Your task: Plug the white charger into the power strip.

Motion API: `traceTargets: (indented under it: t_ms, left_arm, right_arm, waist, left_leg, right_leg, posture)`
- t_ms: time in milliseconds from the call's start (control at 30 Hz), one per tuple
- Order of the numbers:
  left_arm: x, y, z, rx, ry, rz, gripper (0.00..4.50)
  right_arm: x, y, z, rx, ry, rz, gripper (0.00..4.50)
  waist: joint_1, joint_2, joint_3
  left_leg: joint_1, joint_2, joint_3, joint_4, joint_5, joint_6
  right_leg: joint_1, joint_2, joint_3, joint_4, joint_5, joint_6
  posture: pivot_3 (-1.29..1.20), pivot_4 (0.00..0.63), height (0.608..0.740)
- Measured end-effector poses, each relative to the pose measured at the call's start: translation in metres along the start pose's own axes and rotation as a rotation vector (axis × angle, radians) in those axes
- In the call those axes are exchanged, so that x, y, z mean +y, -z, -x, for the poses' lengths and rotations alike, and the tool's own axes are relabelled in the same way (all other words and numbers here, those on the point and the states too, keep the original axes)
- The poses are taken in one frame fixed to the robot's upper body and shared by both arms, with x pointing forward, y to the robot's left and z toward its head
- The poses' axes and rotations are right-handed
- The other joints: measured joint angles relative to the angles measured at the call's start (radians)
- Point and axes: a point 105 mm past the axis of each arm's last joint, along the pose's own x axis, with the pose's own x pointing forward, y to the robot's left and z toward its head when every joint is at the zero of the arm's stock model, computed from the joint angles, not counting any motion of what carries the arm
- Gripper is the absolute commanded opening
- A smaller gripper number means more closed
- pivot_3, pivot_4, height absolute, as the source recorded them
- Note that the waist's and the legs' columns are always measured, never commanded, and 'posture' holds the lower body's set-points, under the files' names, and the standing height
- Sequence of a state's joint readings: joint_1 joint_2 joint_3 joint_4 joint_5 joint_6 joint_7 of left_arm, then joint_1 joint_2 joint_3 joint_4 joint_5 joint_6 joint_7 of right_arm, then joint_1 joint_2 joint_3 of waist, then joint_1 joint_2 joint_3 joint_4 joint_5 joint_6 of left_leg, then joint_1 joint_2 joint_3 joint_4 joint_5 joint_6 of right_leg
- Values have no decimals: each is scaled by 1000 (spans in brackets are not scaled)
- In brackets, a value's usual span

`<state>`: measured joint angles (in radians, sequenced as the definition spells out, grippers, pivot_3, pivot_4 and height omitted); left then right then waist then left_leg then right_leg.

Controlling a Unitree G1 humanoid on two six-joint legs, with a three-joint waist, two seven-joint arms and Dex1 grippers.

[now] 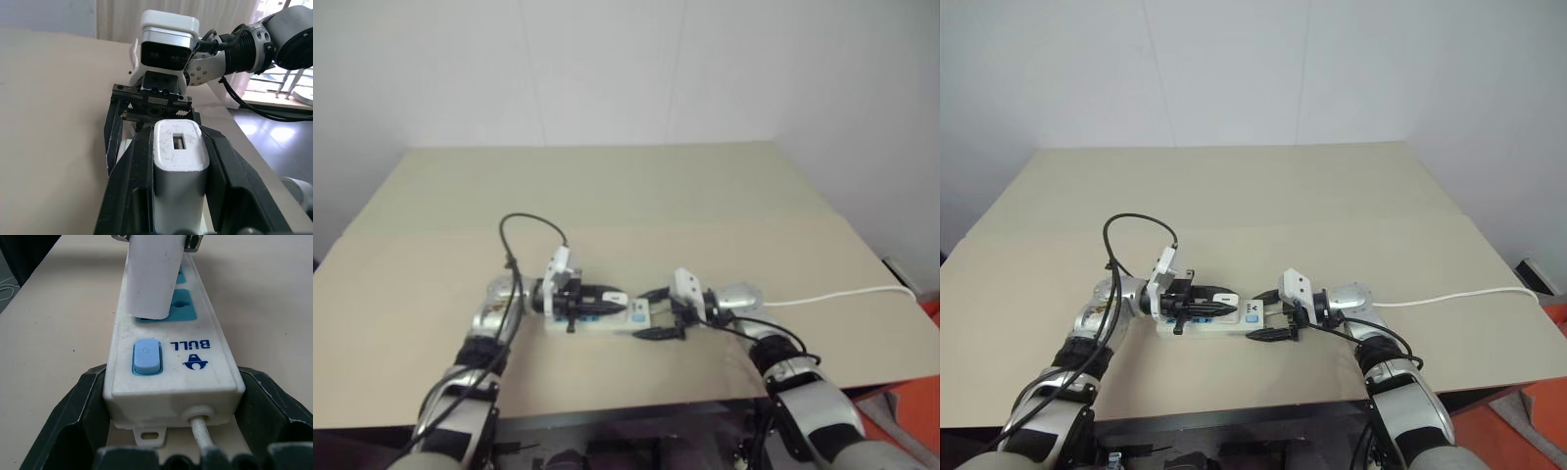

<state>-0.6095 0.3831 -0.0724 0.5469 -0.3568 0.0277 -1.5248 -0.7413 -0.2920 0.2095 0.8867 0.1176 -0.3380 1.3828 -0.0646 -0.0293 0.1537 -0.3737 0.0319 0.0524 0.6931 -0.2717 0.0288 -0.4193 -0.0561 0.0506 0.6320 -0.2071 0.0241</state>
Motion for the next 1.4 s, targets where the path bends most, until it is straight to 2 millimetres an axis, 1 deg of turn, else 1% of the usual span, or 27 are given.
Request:
traceTargets:
  t_ms: [200, 367, 467, 533, 633, 767, 833, 900, 967, 1000, 1033, 1167, 1200, 1233, 1400]
  left_arm:
    - [-4, 5, 3, 9, -9, -31, 1021]
    - [-2, 10, 2, 25, -7, -34, 1021]
    - [1, 12, -1, 64, 9, -73, 1021]
    - [3, 14, -3, 90, 16, -90, 1021]
    - [4, 15, -4, 111, 24, -103, 1021]
    - [5, 15, -3, 103, 15, -80, 1021]
    - [6, 15, -1, 89, 5, -41, 1021]
    - [7, 15, -1, 82, 0, -7, 1745]
    - [8, 27, 5, 104, -36, 66, 2266]
    - [9, 26, 6, 101, -46, 70, 2668]
    - [9, 26, 7, 102, -52, 79, 2898]
    - [10, 24, 11, 89, -68, 82, 4182]
    - [10, 24, 12, 89, -72, 81, 4367]
    - [10, 24, 15, 92, -78, 79, 4451]
    - [0, 22, 37, 142, -49, 93, 4451]
  right_arm:
    - [2, 1, -3, 0, -9, 1, 3407]
    - [2, 3, -3, 8, -5, -3, 3407]
    - [2, 6, -2, 19, 3, -13, 3407]
    - [2, 9, -2, 25, 14, -22, 3407]
    - [3, 11, -2, 31, 22, -30, 3407]
    - [3, 12, -2, 33, 23, -31, 3407]
    - [3, 12, -2, 33, 23, -32, 3407]
    - [3, 12, -2, 33, 22, -32, 3407]
    - [3, 11, -3, 31, 19, -28, 3407]
    - [3, 11, -3, 29, 18, -29, 3407]
    - [3, 11, -3, 30, 17, -28, 3407]
    - [3, 10, -4, 29, 15, -27, 3407]
    - [3, 10, -4, 28, 14, -27, 3407]
    - [3, 10, -4, 28, 13, -26, 3407]
    - [3, 7, -4, 25, 6, -15, 3407]
  waist:
    - [-5, 0, -5]
    - [-4, 0, -12]
    - [-1, 0, -16]
    - [0, 0, -16]
    - [0, 1, -18]
    - [2, 2, -19]
    - [1, 2, -19]
    - [1, 2, -19]
    - [1, 3, -19]
    - [1, 3, -19]
    - [1, 3, -19]
    - [0, 3, -19]
    - [0, 3, -19]
    - [-1, 3, -19]
    - [-3, 3, -19]
  left_leg:
    - [1, 0, 0, -1, 0, 0]
    - [3, 0, 1, -2, 0, 0]
    - [9, -1, 1, -2, 0, 0]
    - [19, 0, 1, -5, 0, 0]
    - [25, 0, 1, -7, 0, 0]
    - [27, 0, 0, -8, 0, 0]
    - [27, 0, 0, -8, 0, 0]
    - [27, 0, 0, -8, 0, 0]
    - [27, 0, 0, -9, 0, 0]
    - [26, 0, 0, -9, 0, 0]
    - [26, 0, 0, -10, 0, 0]
    - [26, 0, 1, -11, 0, 0]
    - [26, 0, 1, -12, 0, 0]
    - [25, 0, 1, -12, 0, 0]
    - [20, 0, 3, -13, 0, 0]
  right_leg:
    - [0, 0, 1, 0, 0, 0]
    - [2, 0, 1, -1, 0, 0]
    - [10, 0, 1, -2, -1, 0]
    - [19, 0, 1, -4, -1, 0]
    - [26, -1, 1, -6, -7, 5]
    - [27, -1, 1, -6, -7, 5]
    - [27, -1, 1, -6, -7, 5]
    - [27, -1, 1, -6, -7, 5]
    - [26, -1, 2, -6, -7, 6]
    - [25, -1, 2, -6, -7, 5]
    - [25, -1, 2, -6, -7, 5]
    - [24, -1, 3, -6, -7, 5]
    - [23, -1, 3, -6, -7, 5]
    - [23, -1, 4, -6, -7, 5]
    - [15, -1, 5, -5, -4, 0]
  posture:
    - [0, 150, 740]
    - [0, 150, 740]
    - [0, 150, 740]
    - [0, 150, 740]
    - [0, 150, 740]
    - [0, 150, 740]
    - [0, 150, 740]
    - [0, 150, 740]
    - [0, 150, 740]
    - [0, 150, 740]
    - [0, 150, 740]
    - [0, 150, 740]
    - [0, 150, 740]
    - [0, 150, 740]
    - [0, 150, 740]
